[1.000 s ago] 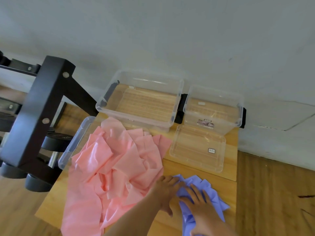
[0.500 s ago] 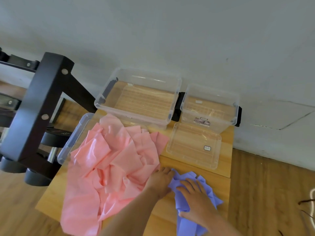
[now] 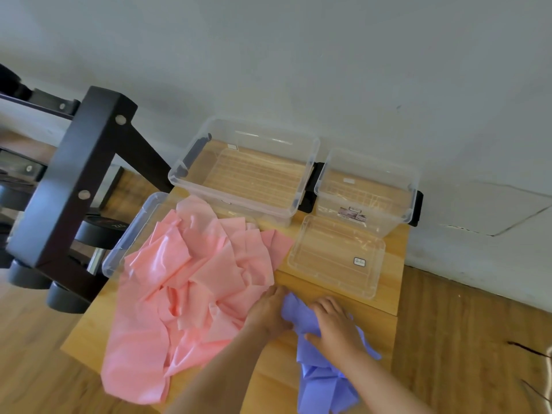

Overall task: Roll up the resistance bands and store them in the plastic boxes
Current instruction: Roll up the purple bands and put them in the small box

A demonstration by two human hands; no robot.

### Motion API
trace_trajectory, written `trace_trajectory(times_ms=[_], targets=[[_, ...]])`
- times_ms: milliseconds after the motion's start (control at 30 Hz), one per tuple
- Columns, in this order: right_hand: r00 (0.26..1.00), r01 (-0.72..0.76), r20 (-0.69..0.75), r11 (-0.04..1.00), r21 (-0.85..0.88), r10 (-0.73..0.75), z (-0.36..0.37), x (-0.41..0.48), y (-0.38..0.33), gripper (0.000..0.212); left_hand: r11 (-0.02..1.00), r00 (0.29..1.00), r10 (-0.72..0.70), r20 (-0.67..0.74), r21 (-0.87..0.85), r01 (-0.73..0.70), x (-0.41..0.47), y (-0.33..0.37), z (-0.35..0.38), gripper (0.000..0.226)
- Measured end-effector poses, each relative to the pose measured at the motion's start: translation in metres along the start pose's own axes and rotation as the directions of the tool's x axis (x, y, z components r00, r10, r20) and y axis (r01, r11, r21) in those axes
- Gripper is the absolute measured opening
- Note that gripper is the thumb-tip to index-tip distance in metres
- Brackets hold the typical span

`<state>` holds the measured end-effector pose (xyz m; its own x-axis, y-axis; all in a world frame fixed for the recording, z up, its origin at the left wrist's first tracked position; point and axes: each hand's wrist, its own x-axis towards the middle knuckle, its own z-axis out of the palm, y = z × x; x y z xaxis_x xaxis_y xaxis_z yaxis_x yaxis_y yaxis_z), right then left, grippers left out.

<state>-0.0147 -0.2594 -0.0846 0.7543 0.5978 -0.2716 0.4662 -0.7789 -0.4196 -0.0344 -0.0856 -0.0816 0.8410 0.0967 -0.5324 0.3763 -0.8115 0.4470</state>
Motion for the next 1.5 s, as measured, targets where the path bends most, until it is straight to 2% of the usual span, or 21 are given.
trace_trajectory(times_ms=[100,167,233,367,433,633,733,833,867,933,1000,1067,1200,1300,1500], targets=[[0.998,-0.033,0.045,0.999,0.001,0.033,0.004,0.0,0.001,0.07,0.999,0.997,-0.024,-0.078,-0.035,0.021,-0.001,-0.004,0.008,0.054],[0.999,-0.02,0.026,0.999,-0.029,0.021,0.008,-0.002,0.003,0.067,0.998,0.991,-0.056,-0.12,-0.033,0.052,-0.003,-0.003,0.009,0.039],[1.0,-0.001,-0.012,0.999,-0.042,0.0,0.006,-0.004,0.003,0.062,0.991,0.982,-0.102,-0.161,-0.105,0.086,-0.003,0.001,0.005,0.026],[0.992,-0.017,-0.124,0.993,0.117,0.031,-0.006,-0.006,-0.003,0.052,0.949,0.984,-0.069,-0.163,-0.314,0.014,0.003,0.01,-0.011,0.012],[0.991,-0.055,-0.107,0.981,0.185,0.076,-0.021,-0.001,-0.009,0.05,0.93,0.989,-0.045,-0.14,-0.368,-0.01,0.005,0.012,-0.026,0.01],[0.998,-0.029,-0.04,0.964,0.263,0.041,-0.039,0.011,-0.01,0.049,0.94,0.998,0.014,-0.058,-0.34,-0.032,-0.003,0.017,-0.039,0.015],[0.996,-0.031,-0.071,0.943,0.332,0.058,-0.047,0.009,-0.014,0.033,0.934,0.998,0.062,0.008,-0.353,-0.055,-0.012,0.029,-0.04,0.014],[0.99,-0.117,-0.021,0.88,0.461,0.142,-0.064,0.011,-0.025,0.011,0.895,0.999,0.038,0.005,-0.444,-0.032,-0.021,0.037,-0.05,0.008],[0.987,-0.142,0.003,0.852,0.503,0.163,-0.071,0.012,-0.029,0.004,0.868,1.0,0.026,-0.011,-0.495,-0.028,-0.023,0.038,-0.056,0.014],[0.984,-0.147,-0.003,0.815,0.561,0.18,-0.087,0.015,-0.035,0.015,0.814,0.999,0.005,-0.048,-0.58,-0.032,-0.03,0.045,-0.073,0.025],[0.982,-0.118,-0.044,0.772,0.624,0.186,-0.109,0.018,-0.042,0.026,0.765,0.994,0.017,-0.107,-0.639,-0.082,-0.04,0.055,-0.094,0.023],[0.978,-0.075,-0.095,0.735,0.674,0.187,-0.134,0.021,-0.048,0.025,0.726,0.984,0.047,-0.17,-0.671,-0.151,-0.051,0.067,-0.117,0.019],[0.97,0.056,-0.201,0.68,0.731,0.137,-0.187,0.022,-0.067,0.017,0.699,0.944,0.14,-0.3,-0.645,-0.309,-0.073,0.088,-0.159,0.026],[0.961,0.136,-0.259,0.653,0.745,0.095,-0.227,0.019,-0.085,0.016,0.665,0.91,0.124,-0.396,-0.647,-0.372,-0.09,0.107,-0.188,0.025],[0.931,0.286,-0.364,0.598,0.749,0.011,-0.305,0.007,-0.116,0.016,0.661,0.804,0.11,-0.585,-0.561,-0.499,-0.127,0.147,-0.25,0.006]])
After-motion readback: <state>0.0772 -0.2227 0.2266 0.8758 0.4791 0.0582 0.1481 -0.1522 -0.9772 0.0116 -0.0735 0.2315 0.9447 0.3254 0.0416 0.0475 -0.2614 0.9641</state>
